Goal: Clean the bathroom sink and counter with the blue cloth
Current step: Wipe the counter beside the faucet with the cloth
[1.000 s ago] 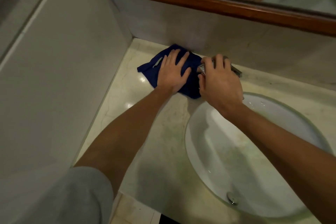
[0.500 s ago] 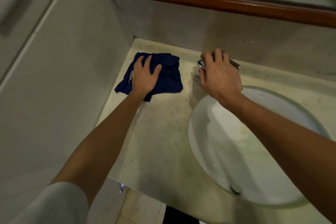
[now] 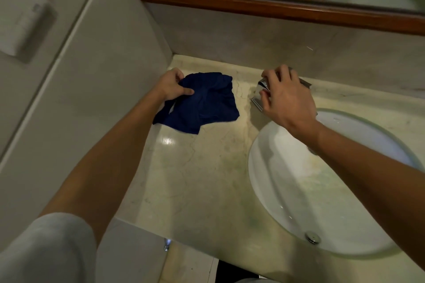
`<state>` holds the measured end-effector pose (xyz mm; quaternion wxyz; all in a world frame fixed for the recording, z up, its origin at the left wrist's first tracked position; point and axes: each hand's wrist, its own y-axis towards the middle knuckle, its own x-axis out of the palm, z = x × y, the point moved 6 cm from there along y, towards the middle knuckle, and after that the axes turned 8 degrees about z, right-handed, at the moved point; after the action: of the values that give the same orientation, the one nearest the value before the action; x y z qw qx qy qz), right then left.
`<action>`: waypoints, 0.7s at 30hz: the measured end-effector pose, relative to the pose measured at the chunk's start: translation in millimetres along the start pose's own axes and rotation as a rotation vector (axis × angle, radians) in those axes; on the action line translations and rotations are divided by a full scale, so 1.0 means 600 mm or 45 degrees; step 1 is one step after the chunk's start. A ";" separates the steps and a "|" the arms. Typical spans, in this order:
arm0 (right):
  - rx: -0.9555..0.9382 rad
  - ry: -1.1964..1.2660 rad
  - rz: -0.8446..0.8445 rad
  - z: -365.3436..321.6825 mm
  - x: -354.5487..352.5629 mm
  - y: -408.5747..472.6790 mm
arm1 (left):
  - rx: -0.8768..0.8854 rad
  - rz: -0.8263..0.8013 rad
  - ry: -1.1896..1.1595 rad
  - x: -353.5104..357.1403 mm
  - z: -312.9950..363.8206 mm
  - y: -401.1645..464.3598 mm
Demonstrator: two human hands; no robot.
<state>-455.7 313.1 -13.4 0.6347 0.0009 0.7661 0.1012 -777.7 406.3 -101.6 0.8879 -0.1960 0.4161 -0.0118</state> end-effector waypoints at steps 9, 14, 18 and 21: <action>0.011 -0.005 -0.008 0.000 0.000 0.000 | -0.078 0.142 -0.286 0.001 -0.013 -0.019; 0.015 -0.007 -0.018 0.001 0.001 0.001 | 0.077 0.440 -0.066 -0.015 -0.022 -0.052; 0.021 -0.010 -0.021 0.001 0.001 0.001 | 0.645 0.376 0.082 0.001 -0.024 -0.154; 0.020 -0.018 -0.023 0.000 0.001 0.001 | 0.778 0.179 0.213 0.034 -0.082 -0.205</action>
<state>-455.6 313.6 -13.7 0.6409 -0.0002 0.7624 0.0894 -783.5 272.7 -100.9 0.8669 0.1103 0.4775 -0.0908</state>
